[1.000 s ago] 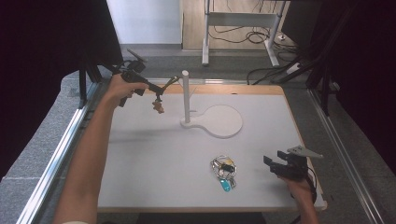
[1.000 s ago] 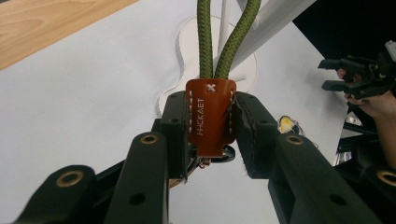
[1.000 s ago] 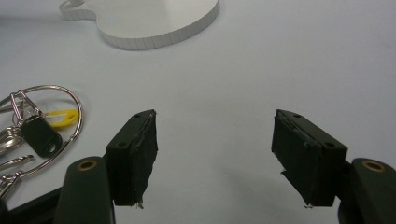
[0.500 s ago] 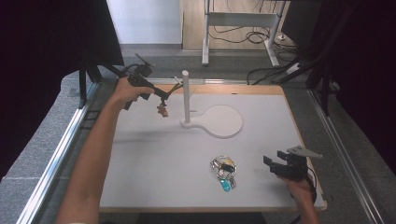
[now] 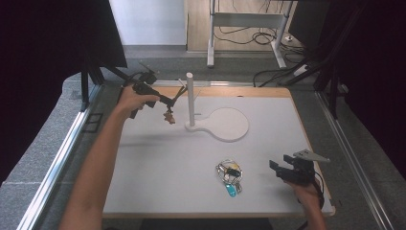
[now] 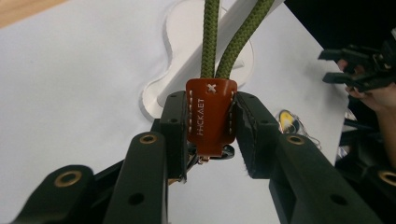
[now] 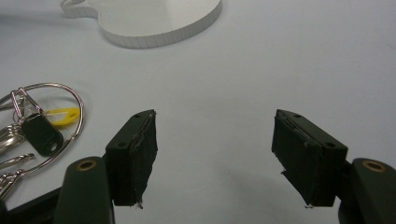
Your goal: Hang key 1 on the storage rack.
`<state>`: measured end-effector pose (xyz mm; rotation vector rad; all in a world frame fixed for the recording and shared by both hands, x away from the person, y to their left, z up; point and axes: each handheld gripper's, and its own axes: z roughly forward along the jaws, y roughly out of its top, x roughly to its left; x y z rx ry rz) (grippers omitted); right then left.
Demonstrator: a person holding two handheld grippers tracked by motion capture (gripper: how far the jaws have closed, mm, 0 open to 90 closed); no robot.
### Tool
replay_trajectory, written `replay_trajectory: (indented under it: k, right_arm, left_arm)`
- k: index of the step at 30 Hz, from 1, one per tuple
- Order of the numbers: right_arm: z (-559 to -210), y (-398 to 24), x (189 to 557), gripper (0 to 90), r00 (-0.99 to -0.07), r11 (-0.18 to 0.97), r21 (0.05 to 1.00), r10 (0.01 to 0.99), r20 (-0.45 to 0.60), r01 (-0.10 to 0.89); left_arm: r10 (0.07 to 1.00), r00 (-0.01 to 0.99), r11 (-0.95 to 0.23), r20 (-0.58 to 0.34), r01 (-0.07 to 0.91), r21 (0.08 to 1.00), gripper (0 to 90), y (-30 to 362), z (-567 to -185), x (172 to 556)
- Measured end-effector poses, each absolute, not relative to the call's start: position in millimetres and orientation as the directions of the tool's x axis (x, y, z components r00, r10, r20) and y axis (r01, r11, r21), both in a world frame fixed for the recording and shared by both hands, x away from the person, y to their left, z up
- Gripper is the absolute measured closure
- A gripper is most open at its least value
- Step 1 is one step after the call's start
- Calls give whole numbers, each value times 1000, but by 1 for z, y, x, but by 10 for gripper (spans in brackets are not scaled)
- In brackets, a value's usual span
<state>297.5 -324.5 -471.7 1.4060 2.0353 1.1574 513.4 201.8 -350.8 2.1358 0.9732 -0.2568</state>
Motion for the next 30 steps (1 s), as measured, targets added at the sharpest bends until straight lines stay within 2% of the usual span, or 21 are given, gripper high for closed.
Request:
replay_trajectory:
  k: [2,10,22,30]
  right_arm:
    - [-471,-325,297,311,-408,145,814,905,121,562]
    - [-467,-324,298,309,-415,139,820,901,128,555]
    - [-464,-327,296,309,-407,135,822,905,126,553]
    - [-464,-318,292,308,-439,170,821,892,107,546]
  left_arm:
    - [577,682,-396,-450,715,576,572,206,-349,508]
    - [598,691,-360,-406,684,635,461,225,-336,476]
    - [611,719,-390,-331,638,664,446,231,-350,425]
    - [579,756,-417,-306,597,685,443,230,-368,381]
